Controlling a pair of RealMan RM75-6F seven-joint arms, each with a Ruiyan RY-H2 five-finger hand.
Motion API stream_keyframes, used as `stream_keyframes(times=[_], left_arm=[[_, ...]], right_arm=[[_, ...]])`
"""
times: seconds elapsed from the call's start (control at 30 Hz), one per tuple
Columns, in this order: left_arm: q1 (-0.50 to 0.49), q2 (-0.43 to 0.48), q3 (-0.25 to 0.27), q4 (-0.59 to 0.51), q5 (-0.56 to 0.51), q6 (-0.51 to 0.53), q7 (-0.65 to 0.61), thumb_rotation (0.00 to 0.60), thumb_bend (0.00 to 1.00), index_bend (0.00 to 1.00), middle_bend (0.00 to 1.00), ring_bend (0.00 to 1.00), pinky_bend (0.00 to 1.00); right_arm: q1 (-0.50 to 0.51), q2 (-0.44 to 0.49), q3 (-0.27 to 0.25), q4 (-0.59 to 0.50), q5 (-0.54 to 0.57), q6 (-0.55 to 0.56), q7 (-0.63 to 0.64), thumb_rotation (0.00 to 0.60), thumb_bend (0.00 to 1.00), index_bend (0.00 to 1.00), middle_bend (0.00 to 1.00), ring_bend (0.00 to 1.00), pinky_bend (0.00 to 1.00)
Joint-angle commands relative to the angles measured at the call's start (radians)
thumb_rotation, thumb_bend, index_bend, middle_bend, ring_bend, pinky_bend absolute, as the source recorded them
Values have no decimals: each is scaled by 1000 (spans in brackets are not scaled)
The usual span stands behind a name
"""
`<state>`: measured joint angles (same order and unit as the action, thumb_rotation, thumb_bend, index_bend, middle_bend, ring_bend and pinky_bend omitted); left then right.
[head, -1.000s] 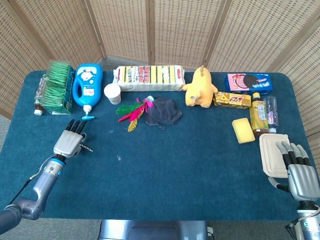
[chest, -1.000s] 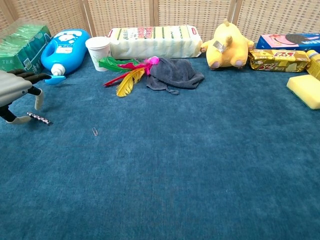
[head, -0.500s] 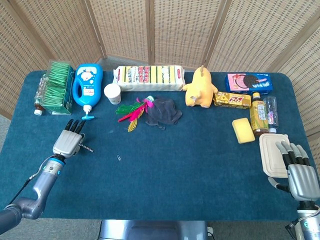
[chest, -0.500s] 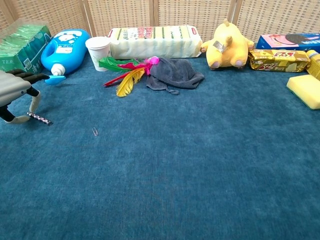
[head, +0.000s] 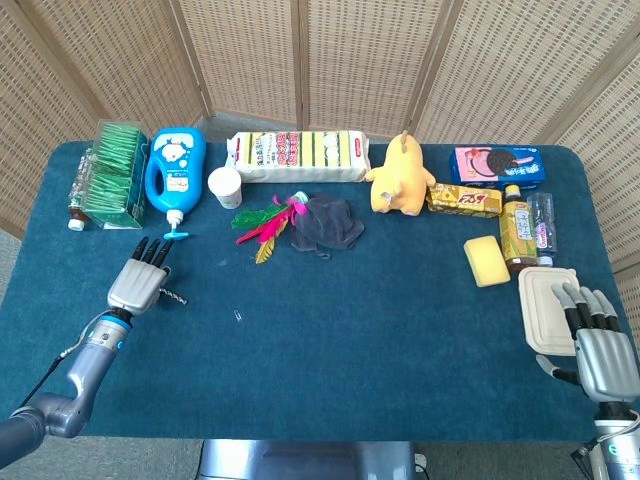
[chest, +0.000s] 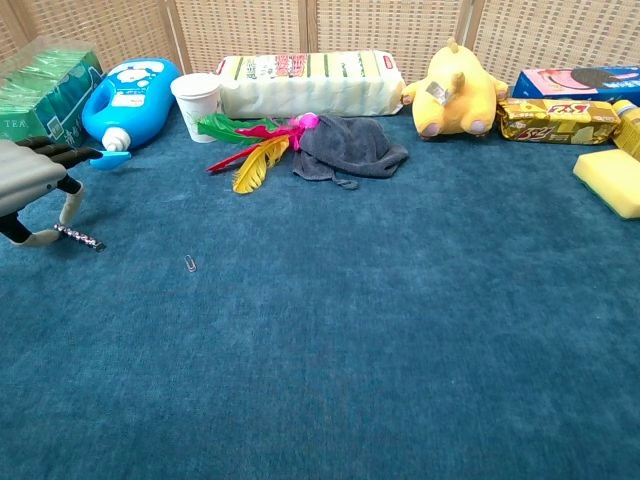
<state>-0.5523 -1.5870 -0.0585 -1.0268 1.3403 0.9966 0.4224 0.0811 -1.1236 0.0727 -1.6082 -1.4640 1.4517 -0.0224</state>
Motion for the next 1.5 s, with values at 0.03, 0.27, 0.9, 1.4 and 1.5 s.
stream_keyframes(times=[0.03,0.27,0.9,1.4,1.5], left_arm=[[-1,-1,0,-2,-4,-2,7,600,579,452,0,0,30],[-2,-2,3,-9,-8,-4,28,600,580,451,0,0,29],[-4,-5,9,-19,-15,1,79,600,679,471,0,0,30],[-3,-19,12,-3,-7,15,81,600,693,512,0,0,30],[-2,-19,12,-1,-5,21,80,600,693,517,0,0,30]], right_arm=[[0,2,-1,-2,0,-2,2,600,0,0,0,0,0],[0,8,-2,-7,0,-5,8,600,0,0,0,0,0],[1,22,-9,-22,-1,-15,22,600,0,0,0,0,0],[2,31,-12,-29,-5,-21,42,600,0,0,0,0,0],[1,33,-12,-30,-5,-20,45,600,0,0,0,0,0]])
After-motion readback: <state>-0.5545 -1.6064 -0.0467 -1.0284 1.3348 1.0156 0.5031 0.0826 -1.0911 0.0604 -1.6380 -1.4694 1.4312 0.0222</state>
